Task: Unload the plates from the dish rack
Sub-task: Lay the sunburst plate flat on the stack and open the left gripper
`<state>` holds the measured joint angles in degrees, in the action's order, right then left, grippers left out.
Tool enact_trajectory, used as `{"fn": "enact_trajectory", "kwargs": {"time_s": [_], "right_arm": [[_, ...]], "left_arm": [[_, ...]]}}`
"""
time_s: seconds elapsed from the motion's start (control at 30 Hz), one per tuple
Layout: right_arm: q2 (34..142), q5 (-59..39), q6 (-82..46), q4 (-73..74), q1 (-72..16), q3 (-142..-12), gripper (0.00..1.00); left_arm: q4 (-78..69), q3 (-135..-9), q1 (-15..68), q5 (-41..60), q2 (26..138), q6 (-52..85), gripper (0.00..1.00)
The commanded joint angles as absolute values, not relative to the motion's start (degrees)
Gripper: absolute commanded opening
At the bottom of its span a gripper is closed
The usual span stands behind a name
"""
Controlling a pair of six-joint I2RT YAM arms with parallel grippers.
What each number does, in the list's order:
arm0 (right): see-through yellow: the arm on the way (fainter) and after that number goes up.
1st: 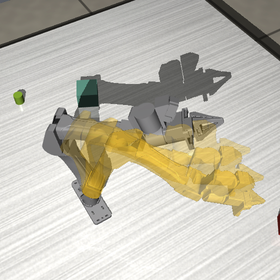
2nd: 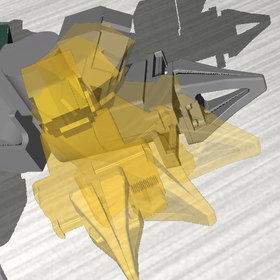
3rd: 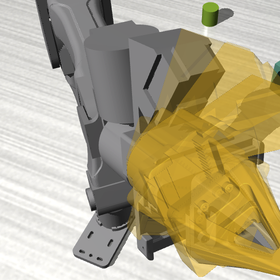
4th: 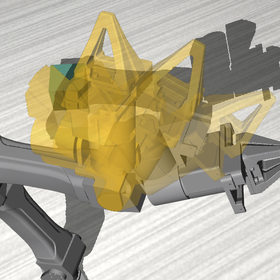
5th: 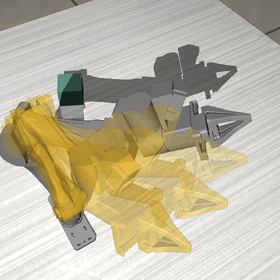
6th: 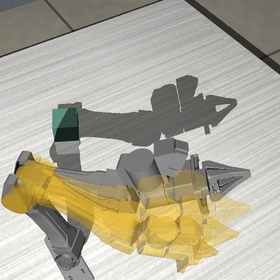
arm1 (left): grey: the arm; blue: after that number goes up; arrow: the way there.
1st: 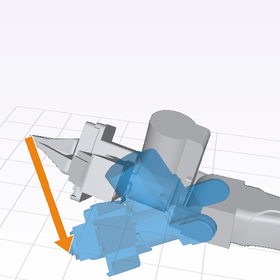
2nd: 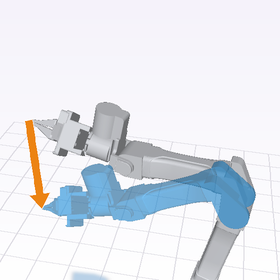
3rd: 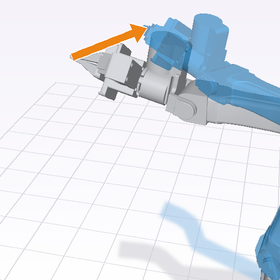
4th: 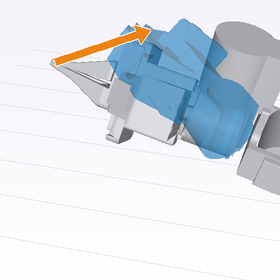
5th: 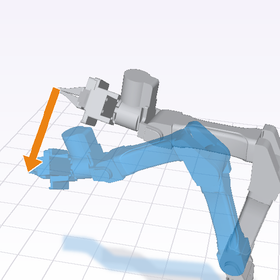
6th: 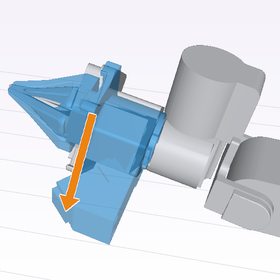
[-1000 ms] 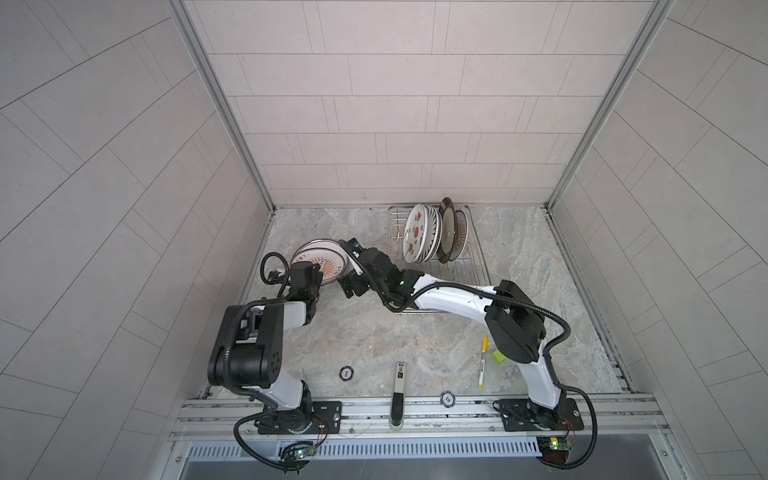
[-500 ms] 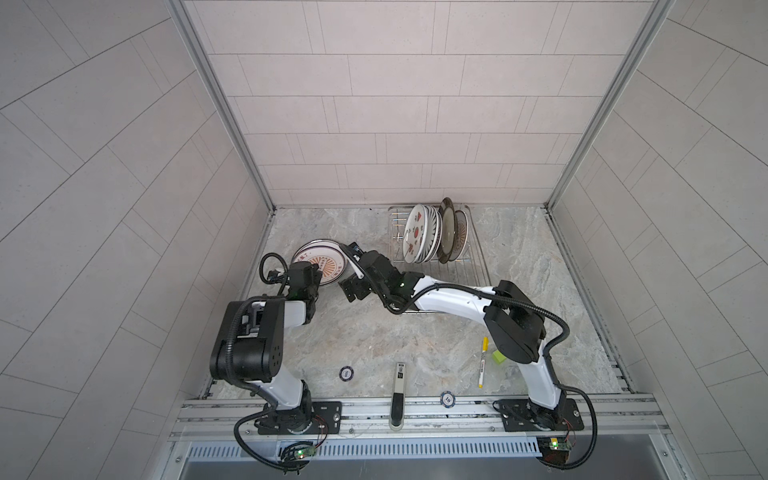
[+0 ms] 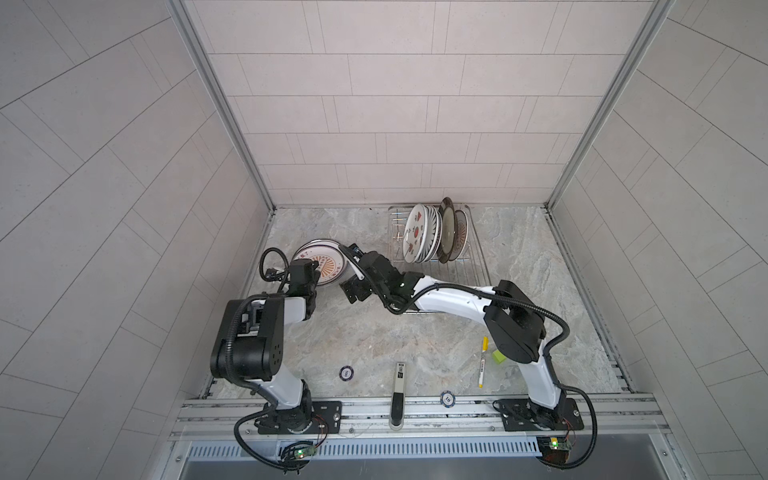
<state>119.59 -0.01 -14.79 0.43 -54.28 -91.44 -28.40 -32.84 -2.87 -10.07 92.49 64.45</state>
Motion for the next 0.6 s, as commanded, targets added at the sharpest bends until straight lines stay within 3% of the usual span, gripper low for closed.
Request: {"fn": "enact_trajectory", "kwargs": {"time_s": [0.0, 0.1, 0.47, 0.57], "right_arm": [[118.47, -0.35, -14.06, -0.62, -54.58, -92.94, 0.95], [118.83, -0.44, -13.96, -0.95, -54.58, -93.55, 0.95], [119.27, -0.43, -13.89, -0.79, -54.58, -93.77, 0.95], [119.22, -0.08, -13.88, -0.96, -54.58, -93.78, 0.95]], "left_arm": [[-26.41, -34.60, -3.32, -13.25, 93.94, 62.75, 0.35], [-25.21, -35.07, -3.25, -13.76, 94.04, 62.14, 0.30], [-24.28, -35.77, -3.25, -15.12, 95.17, 61.83, 0.30], [-23.83, -35.15, -3.35, -16.46, 94.62, 62.56, 0.24]]}}
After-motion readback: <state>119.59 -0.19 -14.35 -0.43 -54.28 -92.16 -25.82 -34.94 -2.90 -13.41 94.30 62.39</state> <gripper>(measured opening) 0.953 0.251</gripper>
